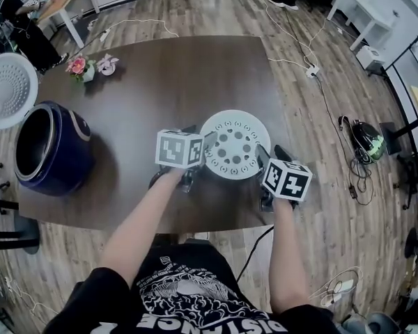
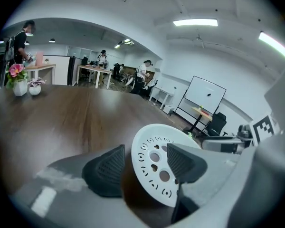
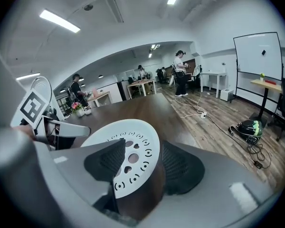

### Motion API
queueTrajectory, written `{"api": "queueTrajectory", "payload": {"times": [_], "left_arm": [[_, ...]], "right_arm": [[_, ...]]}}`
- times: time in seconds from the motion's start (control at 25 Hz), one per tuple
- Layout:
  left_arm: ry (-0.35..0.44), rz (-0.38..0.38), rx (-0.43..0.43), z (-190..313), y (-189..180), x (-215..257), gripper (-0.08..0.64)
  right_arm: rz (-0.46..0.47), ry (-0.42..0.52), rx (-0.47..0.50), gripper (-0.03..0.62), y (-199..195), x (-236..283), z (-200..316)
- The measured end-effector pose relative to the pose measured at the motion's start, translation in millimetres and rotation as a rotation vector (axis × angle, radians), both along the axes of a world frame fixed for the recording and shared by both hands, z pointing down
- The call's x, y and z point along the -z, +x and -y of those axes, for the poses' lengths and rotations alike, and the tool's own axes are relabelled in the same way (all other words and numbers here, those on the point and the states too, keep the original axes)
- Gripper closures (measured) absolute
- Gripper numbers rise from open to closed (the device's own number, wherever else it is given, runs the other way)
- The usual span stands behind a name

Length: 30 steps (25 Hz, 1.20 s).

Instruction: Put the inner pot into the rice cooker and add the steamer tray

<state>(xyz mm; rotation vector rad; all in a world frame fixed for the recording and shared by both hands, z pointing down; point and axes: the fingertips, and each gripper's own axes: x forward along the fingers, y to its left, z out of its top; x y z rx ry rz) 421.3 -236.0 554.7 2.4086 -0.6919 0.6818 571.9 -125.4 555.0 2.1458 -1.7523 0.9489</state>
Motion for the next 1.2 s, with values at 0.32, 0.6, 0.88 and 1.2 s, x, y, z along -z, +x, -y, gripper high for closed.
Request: {"api": "queueTrajectory", "payload": {"times": [0.32, 0.6, 0.88, 1.2], "left_arm": [[-0.097, 0.011, 0.044, 0, -11, -28, 0.33], [-0.138, -0.019, 0.05, -4, -7, -34, 0.42], [-0.142, -0.011, 0.071, -2, -14, -37, 0.471], [-0.101, -0.041, 0.122, 4, -33, -19, 0.476]], "right_arm": [[0.055, -0.038, -0.005, 0.387, 0, -26, 3], [0.095, -0.05, -0.031, 0.418, 1, -38, 3], [0.089, -0.051, -0.052, 0.509, 2, -40, 5], [0.056, -0.014, -0.013, 0.508, -11, -20, 19]]}}
